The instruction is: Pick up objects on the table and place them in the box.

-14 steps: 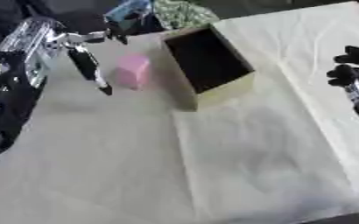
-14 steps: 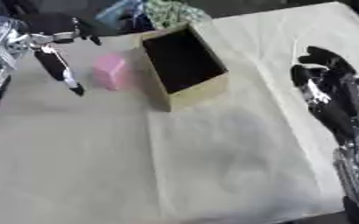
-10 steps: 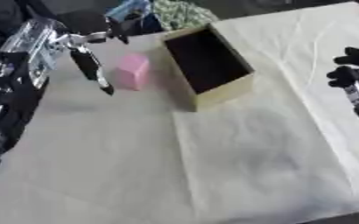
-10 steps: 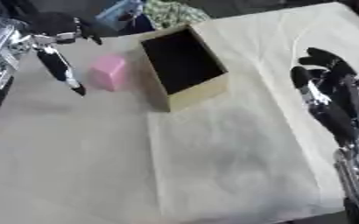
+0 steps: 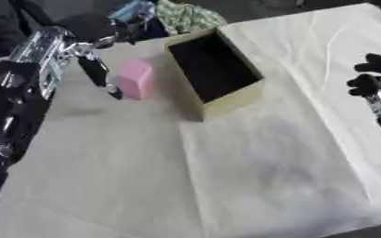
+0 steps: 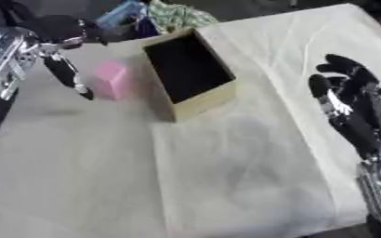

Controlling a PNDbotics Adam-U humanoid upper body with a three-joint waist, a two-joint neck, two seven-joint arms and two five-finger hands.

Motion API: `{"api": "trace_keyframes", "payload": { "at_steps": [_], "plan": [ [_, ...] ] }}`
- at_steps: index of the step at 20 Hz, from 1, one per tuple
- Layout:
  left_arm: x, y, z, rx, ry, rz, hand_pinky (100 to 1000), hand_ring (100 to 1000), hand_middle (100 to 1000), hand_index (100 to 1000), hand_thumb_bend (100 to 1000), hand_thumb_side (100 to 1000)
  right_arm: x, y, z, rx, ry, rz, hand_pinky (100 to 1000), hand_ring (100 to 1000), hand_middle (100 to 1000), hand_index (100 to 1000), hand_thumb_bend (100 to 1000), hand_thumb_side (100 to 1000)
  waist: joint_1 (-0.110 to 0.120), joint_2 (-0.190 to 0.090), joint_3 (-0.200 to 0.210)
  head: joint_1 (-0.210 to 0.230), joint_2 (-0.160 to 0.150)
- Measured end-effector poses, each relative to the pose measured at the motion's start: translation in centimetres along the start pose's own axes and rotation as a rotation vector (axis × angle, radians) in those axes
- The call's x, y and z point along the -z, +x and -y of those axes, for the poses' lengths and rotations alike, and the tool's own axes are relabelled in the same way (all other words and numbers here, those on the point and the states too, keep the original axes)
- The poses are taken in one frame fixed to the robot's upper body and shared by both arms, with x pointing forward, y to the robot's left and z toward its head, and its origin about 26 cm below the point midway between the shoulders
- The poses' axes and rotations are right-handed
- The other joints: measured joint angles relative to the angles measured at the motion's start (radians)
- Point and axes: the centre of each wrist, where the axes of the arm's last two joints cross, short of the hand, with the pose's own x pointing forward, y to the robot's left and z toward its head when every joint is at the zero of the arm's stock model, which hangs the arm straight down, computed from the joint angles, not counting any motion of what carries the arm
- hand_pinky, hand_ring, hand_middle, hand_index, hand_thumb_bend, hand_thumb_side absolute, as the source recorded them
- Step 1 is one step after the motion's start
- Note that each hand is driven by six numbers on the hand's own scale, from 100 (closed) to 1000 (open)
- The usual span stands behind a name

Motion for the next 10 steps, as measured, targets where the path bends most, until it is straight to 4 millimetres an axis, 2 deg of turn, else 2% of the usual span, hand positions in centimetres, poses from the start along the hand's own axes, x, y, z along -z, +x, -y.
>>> {"api": "trace_keyframes", "payload": {
  "at_steps": [10],
  "plan": [
    [-0.09, -0.52, 0.66, 0.010, 0.039, -0.040, 858, 801, 774, 842, 930, 339, 0.38, 0.26, -0.16, 0.008, 0.014, 0.016, 655, 668, 721, 858, 482, 629, 0.010, 0.021, -0.035, 0.017, -0.010]
  ]
}}
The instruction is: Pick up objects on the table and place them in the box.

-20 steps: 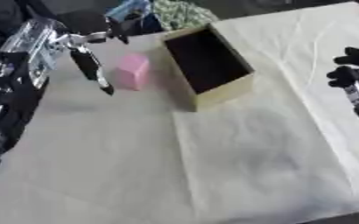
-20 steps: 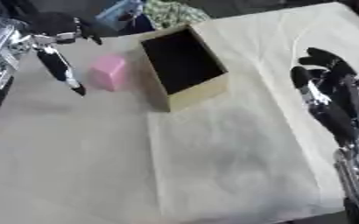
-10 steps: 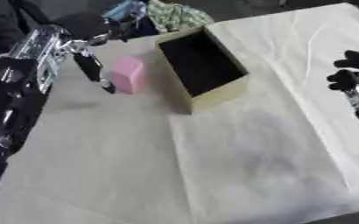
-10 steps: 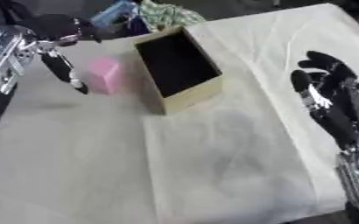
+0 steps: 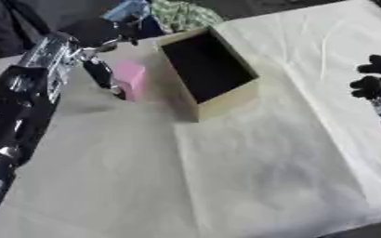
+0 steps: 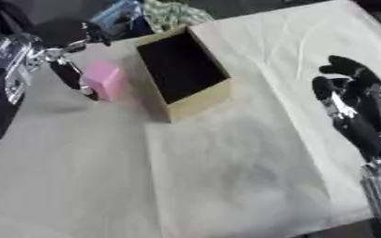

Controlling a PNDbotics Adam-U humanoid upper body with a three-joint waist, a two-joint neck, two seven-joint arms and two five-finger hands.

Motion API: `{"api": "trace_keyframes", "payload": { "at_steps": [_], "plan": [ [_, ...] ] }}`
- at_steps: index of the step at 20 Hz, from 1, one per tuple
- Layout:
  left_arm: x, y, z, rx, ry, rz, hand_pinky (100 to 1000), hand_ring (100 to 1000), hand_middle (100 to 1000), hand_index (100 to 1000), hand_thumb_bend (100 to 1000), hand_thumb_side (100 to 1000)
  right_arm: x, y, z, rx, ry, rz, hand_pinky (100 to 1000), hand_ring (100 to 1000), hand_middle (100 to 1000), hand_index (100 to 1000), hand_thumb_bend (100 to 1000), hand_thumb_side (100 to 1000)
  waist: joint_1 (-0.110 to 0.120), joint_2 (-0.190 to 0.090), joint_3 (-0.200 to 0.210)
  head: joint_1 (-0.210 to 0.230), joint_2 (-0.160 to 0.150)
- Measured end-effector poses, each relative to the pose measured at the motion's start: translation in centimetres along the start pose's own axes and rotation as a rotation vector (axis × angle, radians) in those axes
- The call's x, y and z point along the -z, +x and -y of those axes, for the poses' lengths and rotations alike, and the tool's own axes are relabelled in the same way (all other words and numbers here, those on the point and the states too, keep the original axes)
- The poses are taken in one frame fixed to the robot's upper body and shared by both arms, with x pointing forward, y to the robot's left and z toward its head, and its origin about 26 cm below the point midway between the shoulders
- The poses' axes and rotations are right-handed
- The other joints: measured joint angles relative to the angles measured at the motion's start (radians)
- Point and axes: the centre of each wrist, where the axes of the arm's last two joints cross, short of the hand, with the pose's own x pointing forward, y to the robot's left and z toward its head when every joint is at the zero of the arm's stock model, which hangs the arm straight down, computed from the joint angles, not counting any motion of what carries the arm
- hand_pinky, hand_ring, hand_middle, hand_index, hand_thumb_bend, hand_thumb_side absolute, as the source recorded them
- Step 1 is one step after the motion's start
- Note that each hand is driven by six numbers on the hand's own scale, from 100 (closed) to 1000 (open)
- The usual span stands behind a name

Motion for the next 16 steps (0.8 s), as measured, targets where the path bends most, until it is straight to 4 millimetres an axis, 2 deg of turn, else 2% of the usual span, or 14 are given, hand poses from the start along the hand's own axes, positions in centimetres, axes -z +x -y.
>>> {"api": "trace_keyframes", "payload": {
  "at_steps": [7, 16],
  "plan": [
    [-0.04, -0.15, 0.10, 0.037, 0.024, -0.018, 873, 826, 780, 843, 927, 314, 0.17, 0.11, -0.07, 0.004, 0.008, 0.007, 656, 668, 721, 859, 479, 629, 0.005, 0.009, -0.014, 0.012, -0.008],
    [-0.06, -0.42, 0.79, 0.036, -0.025, -0.009, 858, 801, 764, 831, 907, 279, 0.39, 0.26, -0.09, 0.005, 0.011, 0.015, 657, 669, 721, 859, 477, 630, 0.009, 0.015, -0.018, 0.017, -0.009]
  ]
}}
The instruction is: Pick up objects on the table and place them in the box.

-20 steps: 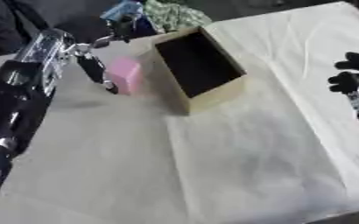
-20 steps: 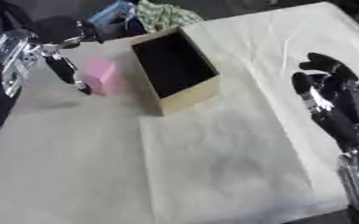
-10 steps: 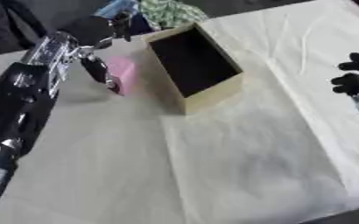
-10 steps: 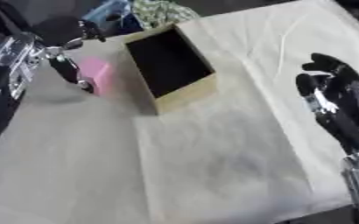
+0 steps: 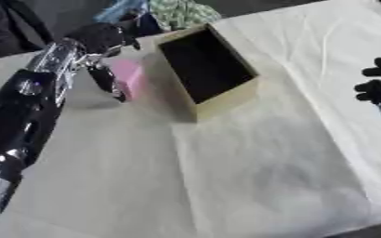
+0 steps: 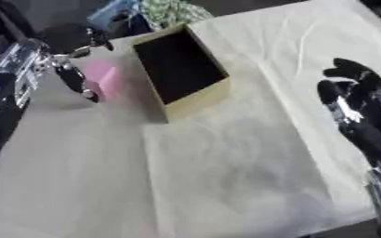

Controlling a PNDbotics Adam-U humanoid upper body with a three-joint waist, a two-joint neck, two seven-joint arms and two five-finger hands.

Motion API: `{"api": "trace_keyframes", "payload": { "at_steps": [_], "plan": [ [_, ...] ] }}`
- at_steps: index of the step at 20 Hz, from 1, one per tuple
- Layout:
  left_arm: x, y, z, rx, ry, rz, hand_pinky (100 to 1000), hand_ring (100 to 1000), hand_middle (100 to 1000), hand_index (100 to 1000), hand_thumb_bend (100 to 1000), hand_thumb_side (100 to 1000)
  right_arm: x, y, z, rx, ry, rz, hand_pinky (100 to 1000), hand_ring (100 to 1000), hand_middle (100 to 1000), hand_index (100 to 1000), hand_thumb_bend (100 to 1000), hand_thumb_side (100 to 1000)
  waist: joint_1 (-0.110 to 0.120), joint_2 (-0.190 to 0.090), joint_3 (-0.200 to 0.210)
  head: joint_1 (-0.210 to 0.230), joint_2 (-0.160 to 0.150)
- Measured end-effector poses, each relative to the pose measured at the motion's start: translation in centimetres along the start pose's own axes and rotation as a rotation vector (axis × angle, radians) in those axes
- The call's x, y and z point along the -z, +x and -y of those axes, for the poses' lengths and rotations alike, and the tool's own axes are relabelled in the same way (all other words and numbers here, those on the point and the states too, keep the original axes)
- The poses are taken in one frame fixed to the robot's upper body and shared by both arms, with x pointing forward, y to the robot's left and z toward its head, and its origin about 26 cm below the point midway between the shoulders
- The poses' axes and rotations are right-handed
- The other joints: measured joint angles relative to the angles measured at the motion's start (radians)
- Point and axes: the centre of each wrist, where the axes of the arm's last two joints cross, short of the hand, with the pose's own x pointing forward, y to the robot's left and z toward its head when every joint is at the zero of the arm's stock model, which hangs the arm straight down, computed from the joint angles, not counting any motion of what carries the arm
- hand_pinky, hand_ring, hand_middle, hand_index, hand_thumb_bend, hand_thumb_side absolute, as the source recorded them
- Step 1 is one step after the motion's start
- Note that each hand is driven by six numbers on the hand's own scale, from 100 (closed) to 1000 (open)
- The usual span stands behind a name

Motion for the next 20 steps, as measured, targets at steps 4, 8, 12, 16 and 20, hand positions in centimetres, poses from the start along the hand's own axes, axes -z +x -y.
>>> {"api": "trace_keyframes", "payload": {
  "at_steps": [4, 8, 12, 16, 20],
  "plan": [
    [0.0, -0.1, 0.1, -0.003, -0.010, 0.001, 793, 669, 607, 718, 836, 220, 0.0, 0.0, 0.0, 0.000, 0.001, 0.001, 658, 669, 722, 860, 475, 631, 0.000, 0.000, 0.000, 0.000, 0.000],
    [0.0, -0.1, 0.0, -0.006, 0.003, -0.002, 741, 556, 493, 617, 813, 200, 0.0, 0.0, -0.1, 0.003, 0.001, 0.001, 658, 670, 721, 860, 475, 631, 0.000, 0.000, 0.002, 0.000, 0.000],
    [-0.1, -0.1, -0.5, -0.010, 0.072, -0.024, 712, 509, 443, 564, 802, 202, 0.0, 0.0, -0.1, 0.007, 0.001, 0.000, 658, 670, 722, 860, 473, 632, 0.000, 0.000, 0.004, -0.001, 0.000],
    [-0.2, -0.1, -0.8, -0.017, 0.130, -0.039, 708, 504, 434, 554, 803, 204, 0.0, 0.0, -0.1, 0.007, 0.002, 0.000, 659, 670, 722, 860, 473, 632, 0.000, -0.002, 0.007, -0.003, 0.000],
    [-0.2, 0.0, -1.3, -0.031, 0.164, -0.039, 707, 505, 436, 556, 805, 207, -0.1, -0.1, -0.1, 0.007, 0.003, -0.003, 659, 670, 722, 861, 473, 632, -0.001, -0.008, 0.009, -0.005, 0.000]
  ]
}}
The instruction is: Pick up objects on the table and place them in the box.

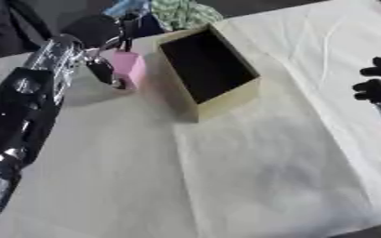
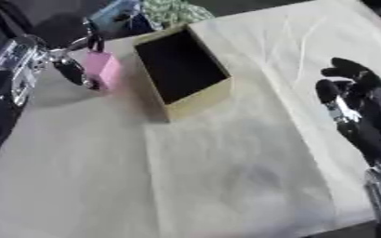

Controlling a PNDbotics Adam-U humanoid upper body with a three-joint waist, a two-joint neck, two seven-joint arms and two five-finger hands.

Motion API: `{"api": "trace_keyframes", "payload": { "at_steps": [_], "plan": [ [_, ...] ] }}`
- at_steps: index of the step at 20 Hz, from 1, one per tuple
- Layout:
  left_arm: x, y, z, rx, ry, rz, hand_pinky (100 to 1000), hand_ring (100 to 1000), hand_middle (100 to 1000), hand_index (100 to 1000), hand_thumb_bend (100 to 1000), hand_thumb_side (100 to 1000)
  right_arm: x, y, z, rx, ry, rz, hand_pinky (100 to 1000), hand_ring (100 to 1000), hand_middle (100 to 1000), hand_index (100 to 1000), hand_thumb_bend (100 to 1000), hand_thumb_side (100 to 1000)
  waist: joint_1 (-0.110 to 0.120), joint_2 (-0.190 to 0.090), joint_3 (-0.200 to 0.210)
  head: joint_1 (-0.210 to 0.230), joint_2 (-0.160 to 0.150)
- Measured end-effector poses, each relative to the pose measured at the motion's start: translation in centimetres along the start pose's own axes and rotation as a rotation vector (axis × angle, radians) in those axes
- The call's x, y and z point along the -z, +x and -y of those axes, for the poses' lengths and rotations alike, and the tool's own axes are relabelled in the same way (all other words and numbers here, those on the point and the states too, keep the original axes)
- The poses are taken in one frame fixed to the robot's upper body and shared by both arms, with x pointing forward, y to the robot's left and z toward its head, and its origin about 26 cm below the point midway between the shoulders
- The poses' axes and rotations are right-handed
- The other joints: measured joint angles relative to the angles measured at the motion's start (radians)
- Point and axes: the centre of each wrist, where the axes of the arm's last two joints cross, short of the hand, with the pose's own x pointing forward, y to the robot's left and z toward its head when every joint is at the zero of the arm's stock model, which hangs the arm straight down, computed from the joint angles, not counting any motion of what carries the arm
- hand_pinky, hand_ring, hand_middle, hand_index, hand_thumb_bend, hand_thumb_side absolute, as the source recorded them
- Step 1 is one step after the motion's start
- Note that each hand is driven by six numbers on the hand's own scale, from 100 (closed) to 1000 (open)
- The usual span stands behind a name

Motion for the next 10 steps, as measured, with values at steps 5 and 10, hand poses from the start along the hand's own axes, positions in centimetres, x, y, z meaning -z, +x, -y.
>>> {"api": "trace_keyframes", "payload": {
  "at_steps": [5, 10],
  "plan": [
    [0.3, 0.2, -1.7, -0.020, 0.066, 0.016, 707, 505, 437, 559, 805, 216, -0.1, -0.1, 0.0, 0.001, 0.002, -0.004, 660, 670, 721, 861, 474, 632, -0.001, -0.008, -0.001, 0.000, 0.000],
    [1.0, 1.4, -4.1, -0.032, 0.142, 0.079, 709, 507, 440, 561, 804, 214, -0.1, -0.1, -0.2, 0.010, 0.015, -0.003, 659, 670, 721, 860, 476, 631, 0.000, -0.013, -0.005, -0.001, 0.000]
  ]
}}
